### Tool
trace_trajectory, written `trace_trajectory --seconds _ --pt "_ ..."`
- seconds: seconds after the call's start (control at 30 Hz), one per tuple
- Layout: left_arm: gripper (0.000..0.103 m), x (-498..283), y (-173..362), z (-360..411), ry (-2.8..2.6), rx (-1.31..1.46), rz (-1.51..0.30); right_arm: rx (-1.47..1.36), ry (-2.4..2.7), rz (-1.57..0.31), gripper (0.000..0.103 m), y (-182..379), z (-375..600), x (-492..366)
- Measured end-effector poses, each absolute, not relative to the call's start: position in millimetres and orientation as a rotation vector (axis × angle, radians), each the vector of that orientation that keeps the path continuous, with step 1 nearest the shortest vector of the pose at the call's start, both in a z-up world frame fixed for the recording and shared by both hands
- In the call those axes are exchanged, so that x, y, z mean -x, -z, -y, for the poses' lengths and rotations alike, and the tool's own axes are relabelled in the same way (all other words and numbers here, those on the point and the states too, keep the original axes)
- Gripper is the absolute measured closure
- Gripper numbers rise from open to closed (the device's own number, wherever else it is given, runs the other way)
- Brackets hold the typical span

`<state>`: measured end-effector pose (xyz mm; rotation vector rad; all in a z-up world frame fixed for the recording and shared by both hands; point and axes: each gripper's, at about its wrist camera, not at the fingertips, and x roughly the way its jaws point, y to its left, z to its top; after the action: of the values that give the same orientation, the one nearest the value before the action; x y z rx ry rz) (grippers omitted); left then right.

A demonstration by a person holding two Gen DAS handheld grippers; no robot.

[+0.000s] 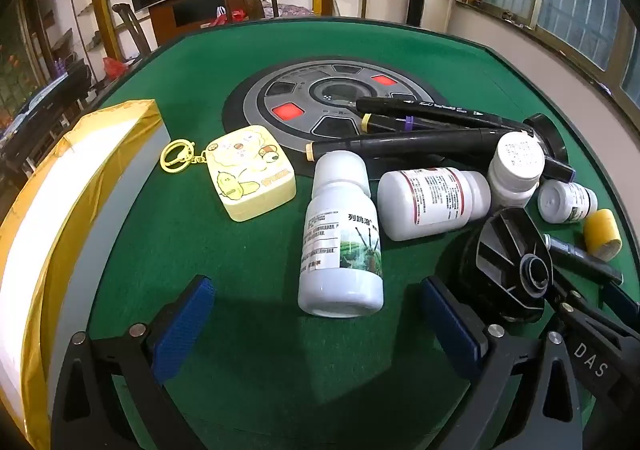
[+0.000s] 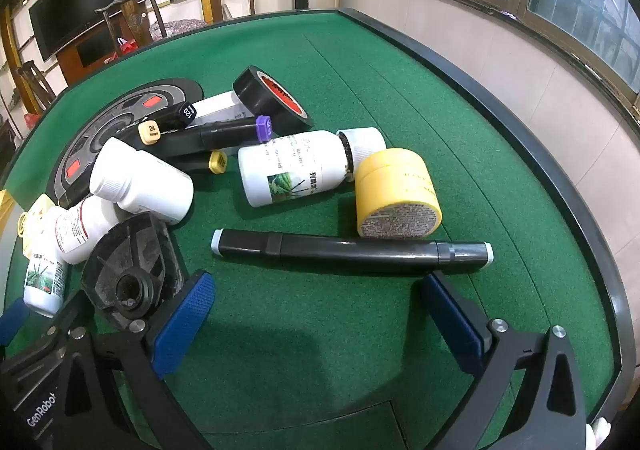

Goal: Organize rigid objects

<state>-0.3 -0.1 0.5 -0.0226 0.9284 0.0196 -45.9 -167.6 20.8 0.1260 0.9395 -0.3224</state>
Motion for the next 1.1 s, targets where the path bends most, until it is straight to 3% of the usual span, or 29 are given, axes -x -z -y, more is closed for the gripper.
trace_trajectory --seconds 1.1 --pt "0.000 9.9 -1.0 -0.2 -0.009 0.010 -0.970 -0.127 0.322 -0.938 0.000 -20.9 167.3 46.3"
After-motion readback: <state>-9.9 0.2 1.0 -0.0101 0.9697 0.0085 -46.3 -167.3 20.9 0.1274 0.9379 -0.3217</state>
